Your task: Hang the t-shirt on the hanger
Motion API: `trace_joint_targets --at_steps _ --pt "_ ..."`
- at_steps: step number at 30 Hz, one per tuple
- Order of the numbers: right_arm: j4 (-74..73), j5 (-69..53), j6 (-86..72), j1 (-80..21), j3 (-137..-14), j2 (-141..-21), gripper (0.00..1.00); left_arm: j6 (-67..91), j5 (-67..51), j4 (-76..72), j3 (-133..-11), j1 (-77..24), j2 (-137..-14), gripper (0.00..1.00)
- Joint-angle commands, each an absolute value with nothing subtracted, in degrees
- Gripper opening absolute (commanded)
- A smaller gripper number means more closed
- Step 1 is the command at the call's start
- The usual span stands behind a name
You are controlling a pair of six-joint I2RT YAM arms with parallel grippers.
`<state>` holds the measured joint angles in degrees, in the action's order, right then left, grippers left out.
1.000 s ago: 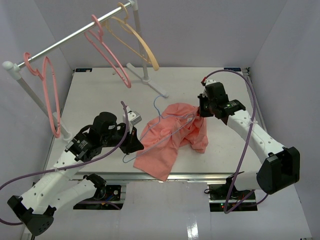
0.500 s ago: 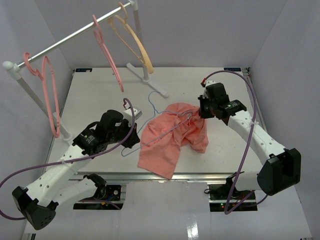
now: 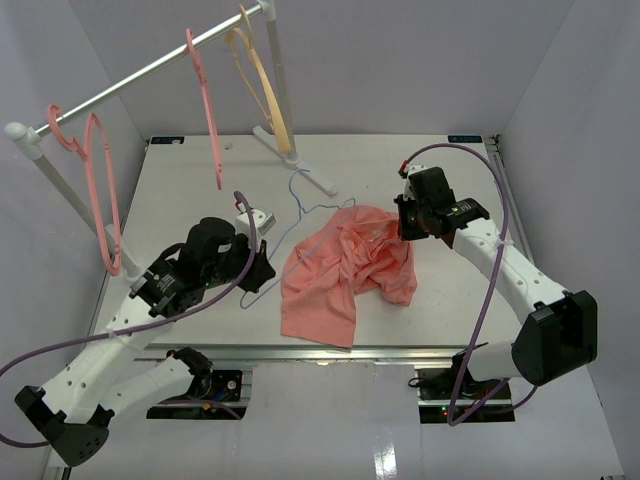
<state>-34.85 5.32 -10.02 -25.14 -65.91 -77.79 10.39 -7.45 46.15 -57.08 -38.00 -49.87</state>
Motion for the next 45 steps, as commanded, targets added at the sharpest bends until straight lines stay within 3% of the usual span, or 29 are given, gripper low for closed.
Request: trace_joint_targets --at_steps 1,12,21,45 --pt "-35.3 4.2 -9.2 -24.9 -68.6 -79.1 0.08 8.5 -15.0 45.0 -61.8 -38.1 -47.0 0.00" --pt "-35.7 4.8 -8.4 -24.5 -69.9 -79.0 0.08 5.8 -23.4 46.0 -61.2 -38.1 -44.8 0.00" --pt "-36.7 -2.1 -6.5 -21.1 -72.9 -77.5 0.08 0.2 -26.6 44.2 -57.7 -38.1 -40.5 0.00" --pt "-36.5 -6.2 -4.8 -21.2 -70.8 -71.9 0.08 -3.6 -27.3 42.6 -57.2 -38.0 -47.1 0.00"
